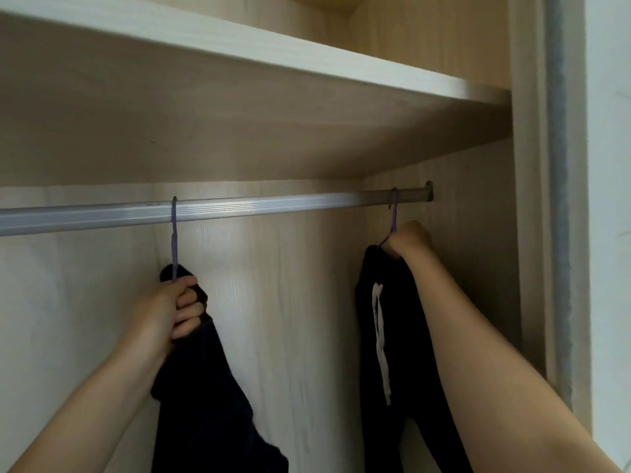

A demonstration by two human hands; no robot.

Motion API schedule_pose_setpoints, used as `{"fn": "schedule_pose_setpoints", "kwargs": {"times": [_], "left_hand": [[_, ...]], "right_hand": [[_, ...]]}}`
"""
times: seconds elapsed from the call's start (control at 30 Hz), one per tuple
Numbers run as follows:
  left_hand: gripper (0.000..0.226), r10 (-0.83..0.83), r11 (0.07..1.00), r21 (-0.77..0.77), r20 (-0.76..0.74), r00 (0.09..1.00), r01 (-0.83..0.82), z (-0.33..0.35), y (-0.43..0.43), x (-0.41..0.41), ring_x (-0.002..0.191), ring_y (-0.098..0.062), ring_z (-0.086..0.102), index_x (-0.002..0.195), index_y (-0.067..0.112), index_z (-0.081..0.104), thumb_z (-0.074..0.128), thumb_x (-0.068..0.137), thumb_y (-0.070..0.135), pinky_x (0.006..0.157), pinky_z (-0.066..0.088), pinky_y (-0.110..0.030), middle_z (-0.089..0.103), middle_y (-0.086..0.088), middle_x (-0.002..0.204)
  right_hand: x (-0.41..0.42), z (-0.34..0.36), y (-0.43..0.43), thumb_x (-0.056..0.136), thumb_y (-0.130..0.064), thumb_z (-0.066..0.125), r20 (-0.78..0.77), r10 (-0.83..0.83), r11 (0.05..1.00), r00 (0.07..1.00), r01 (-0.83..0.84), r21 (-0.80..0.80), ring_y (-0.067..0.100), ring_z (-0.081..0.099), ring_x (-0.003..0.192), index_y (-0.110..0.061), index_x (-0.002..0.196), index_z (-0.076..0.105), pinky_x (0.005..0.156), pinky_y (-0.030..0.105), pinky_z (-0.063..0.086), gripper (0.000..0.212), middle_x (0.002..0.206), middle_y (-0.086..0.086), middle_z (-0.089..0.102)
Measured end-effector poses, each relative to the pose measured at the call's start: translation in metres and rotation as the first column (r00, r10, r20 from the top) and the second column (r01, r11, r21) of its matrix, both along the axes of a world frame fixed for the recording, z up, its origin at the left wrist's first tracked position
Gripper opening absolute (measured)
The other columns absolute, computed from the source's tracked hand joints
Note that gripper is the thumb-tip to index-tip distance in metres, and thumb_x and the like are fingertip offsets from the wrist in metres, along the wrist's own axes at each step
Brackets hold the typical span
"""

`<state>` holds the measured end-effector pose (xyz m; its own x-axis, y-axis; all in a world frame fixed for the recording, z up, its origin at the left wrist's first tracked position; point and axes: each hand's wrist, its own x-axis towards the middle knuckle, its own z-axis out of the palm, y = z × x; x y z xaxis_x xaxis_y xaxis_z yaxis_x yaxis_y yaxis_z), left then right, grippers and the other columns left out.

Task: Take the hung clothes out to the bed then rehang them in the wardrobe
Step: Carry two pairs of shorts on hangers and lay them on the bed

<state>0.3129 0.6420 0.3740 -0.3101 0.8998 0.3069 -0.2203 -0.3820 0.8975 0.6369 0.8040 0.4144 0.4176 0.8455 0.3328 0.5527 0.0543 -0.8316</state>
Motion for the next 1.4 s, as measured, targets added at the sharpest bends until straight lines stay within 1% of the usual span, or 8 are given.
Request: {"fn": "schedule_pose_setpoints", "kwargs": {"times": [0.1, 0.37, 0.47, 0.63, 0.73, 0.9, 1.07, 1.4], "left_hand": [[0.029, -0.022, 0.999, -0.041, 0.036, 0.999, 0.024, 0.001, -0.003, -0.014, 0.019, -0.001, 0.023, 0.076, 0.009, 0.044, 0.028, 0.1, 0.011, 0.022, 0.011, -0.005, 0.03, 0.011, 0.031], [0.034, -0.114, 0.988, -0.097, 0.093, 0.989, 0.123, 0.022, -0.025, -0.044, 0.018, -0.001, 0.023, 0.07, 0.008, 0.041, 0.026, 0.101, 0.013, 0.018, 0.01, -0.014, 0.029, 0.006, 0.03], [0.035, -0.13, 0.984, -0.111, 0.077, 0.989, 0.138, 0.027, -0.04, -0.05, 0.018, 0.0, 0.023, 0.07, 0.008, 0.041, 0.025, 0.101, 0.013, 0.018, 0.01, -0.013, 0.03, 0.008, 0.031], [0.037, -0.203, 0.971, -0.075, 0.222, 0.954, 0.225, 0.011, -0.067, -0.063, 0.019, -0.002, 0.026, 0.07, 0.01, 0.041, 0.025, 0.102, 0.017, 0.018, 0.013, -0.014, 0.032, 0.007, 0.033], [0.038, -0.259, 0.954, -0.074, 0.287, 0.922, 0.291, 0.017, -0.077, -0.074, 0.018, -0.005, 0.027, 0.068, 0.012, 0.039, 0.024, 0.102, 0.018, 0.021, 0.027, -0.022, 0.032, 0.005, 0.031], [0.037, -0.181, 0.974, -0.125, 0.087, 0.98, 0.191, 0.043, -0.092, -0.074, 0.02, -0.003, 0.026, 0.068, 0.014, 0.038, 0.024, 0.102, 0.016, 0.019, 0.017, -0.018, 0.031, 0.007, 0.031], [0.029, -0.013, 0.999, -0.049, -0.186, 0.982, 0.004, 0.035, -0.131, -0.057, 0.026, -0.001, 0.021, 0.075, 0.013, 0.045, 0.028, 0.099, 0.009, 0.029, 0.011, -0.004, 0.03, 0.009, 0.039], [0.026, 0.151, 0.965, -0.188, -0.173, 0.973, -0.183, -0.067, -0.226, -0.032, 0.031, 0.001, 0.017, 0.078, 0.011, 0.047, 0.03, 0.098, 0.008, 0.037, 0.014, -0.001, 0.024, 0.008, 0.046]], "right_hand": [[-0.01, 0.001, -0.002, 0.092, -0.009, 0.055, -0.124, 0.042, 0.999, 0.991, -0.041, 0.009, 0.032, 0.064, 0.104, -0.001, 0.114, 0.061, 0.068, 0.027, 0.045, 0.025, 0.119, 0.018, 0.064], [-0.033, 0.014, -0.011, 0.094, -0.008, 0.049, -0.244, 0.259, 0.965, 0.935, -0.258, 0.035, 0.017, 0.047, 0.06, -0.002, 0.087, 0.061, 0.054, 0.026, 0.039, 0.015, 0.08, 0.012, 0.056], [-0.053, 0.018, -0.043, 0.09, -0.004, 0.052, -0.339, 0.309, 0.95, 0.889, -0.272, 0.152, 0.018, 0.049, 0.053, -0.001, 0.102, 0.062, 0.048, 0.027, 0.038, 0.016, 0.07, 0.01, 0.056], [-0.107, -0.021, -0.105, 0.095, -0.005, 0.04, -0.614, 0.553, 0.795, 0.564, -0.578, 0.185, 0.005, 0.032, 0.024, -0.007, 0.067, 0.052, 0.03, 0.017, 0.029, 0.03, 0.05, -0.001, 0.038], [-0.124, -0.054, -0.131, 0.095, -0.006, 0.041, -0.632, 0.588, 0.755, 0.505, -0.623, 0.204, 0.005, 0.034, 0.025, -0.008, 0.064, 0.051, 0.03, 0.016, 0.03, 0.032, 0.042, -0.003, 0.04], [-0.127, -0.068, -0.163, 0.09, -0.001, 0.048, -0.606, 0.62, 0.745, 0.499, -0.616, 0.255, 0.006, 0.034, 0.026, -0.006, 0.06, 0.053, 0.03, 0.015, 0.029, 0.031, 0.038, -0.004, 0.04], [-0.128, -0.061, -0.187, 0.089, 0.003, 0.046, -0.688, 0.653, 0.667, 0.318, -0.672, 0.323, 0.005, 0.03, 0.027, -0.002, 0.062, 0.053, 0.03, 0.015, 0.03, 0.029, 0.041, -0.001, 0.038], [-0.153, -0.133, -0.224, 0.089, 0.002, 0.048, -0.664, 0.734, 0.427, 0.147, -0.859, 0.283, 0.006, 0.031, 0.032, 0.001, 0.065, 0.058, 0.038, 0.019, 0.023, 0.027, 0.044, 0.0, 0.042]]}}
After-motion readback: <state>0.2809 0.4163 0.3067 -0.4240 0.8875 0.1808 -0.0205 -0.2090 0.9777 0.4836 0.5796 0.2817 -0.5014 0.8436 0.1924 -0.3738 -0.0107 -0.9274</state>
